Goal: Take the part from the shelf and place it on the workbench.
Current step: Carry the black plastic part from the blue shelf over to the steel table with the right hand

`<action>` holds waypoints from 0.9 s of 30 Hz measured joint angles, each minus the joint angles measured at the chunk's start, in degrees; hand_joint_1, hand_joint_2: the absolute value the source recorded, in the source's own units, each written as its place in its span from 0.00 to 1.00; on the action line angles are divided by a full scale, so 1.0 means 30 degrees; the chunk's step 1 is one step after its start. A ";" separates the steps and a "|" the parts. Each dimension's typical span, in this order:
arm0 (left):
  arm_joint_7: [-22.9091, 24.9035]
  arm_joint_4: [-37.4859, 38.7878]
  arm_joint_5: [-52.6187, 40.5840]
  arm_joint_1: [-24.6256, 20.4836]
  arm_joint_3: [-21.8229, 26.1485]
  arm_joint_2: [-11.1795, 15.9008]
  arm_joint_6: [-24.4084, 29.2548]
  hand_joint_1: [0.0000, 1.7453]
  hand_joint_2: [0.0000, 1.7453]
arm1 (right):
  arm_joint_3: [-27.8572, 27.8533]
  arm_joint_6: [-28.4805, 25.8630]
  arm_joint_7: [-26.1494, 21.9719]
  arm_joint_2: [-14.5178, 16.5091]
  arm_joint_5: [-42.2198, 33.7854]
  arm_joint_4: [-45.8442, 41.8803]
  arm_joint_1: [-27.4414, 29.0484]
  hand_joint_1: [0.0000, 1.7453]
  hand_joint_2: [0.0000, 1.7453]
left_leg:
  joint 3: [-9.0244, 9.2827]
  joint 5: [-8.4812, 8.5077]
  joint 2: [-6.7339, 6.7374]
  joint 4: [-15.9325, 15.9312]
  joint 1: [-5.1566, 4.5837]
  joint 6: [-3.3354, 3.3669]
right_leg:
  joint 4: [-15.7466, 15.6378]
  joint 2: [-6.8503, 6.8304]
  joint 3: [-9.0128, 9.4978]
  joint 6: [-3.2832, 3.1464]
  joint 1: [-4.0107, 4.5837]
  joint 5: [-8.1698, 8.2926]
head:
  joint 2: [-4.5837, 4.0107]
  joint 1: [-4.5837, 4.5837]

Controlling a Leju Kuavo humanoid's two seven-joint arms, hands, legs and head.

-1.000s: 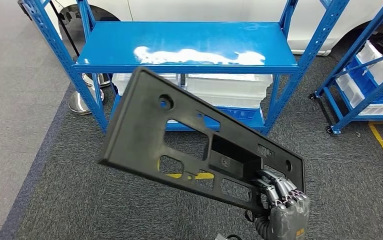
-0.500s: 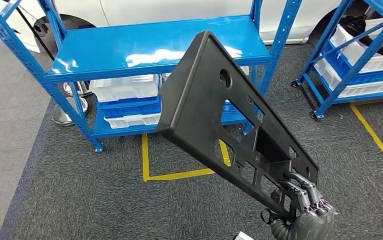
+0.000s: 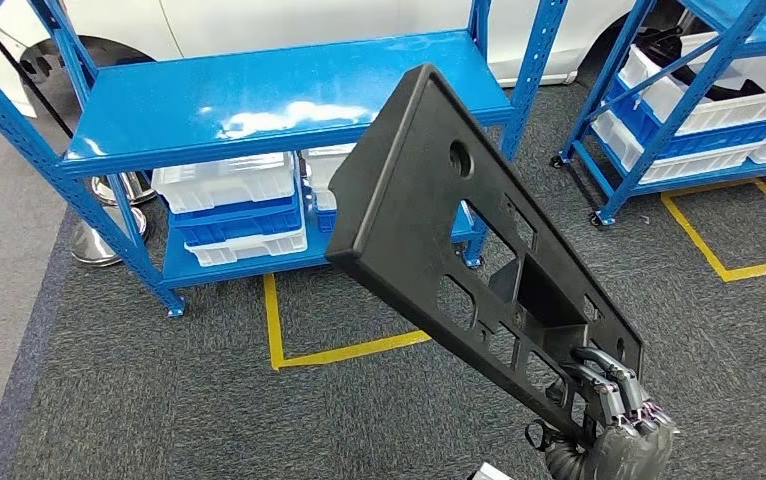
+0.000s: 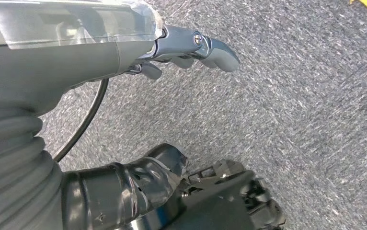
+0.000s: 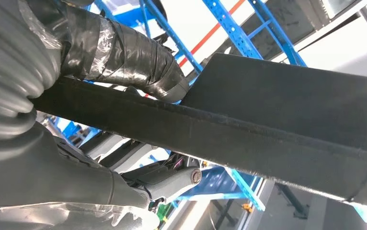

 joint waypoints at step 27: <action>0.0027 0.0000 -0.0331 0.0027 0.0224 0.0040 0.0102 0.00 1.00 | -0.1481 -0.0027 -0.0233 0.0579 -0.4723 -0.1483 0.0499 1.00 1.00 | -0.0165 -0.0175 -0.0745 0.0257 -0.0145 -0.0235 | -0.0817 0.1567 0.0346 -0.0265 -0.0071 0.0560 | 0.0000 -0.0013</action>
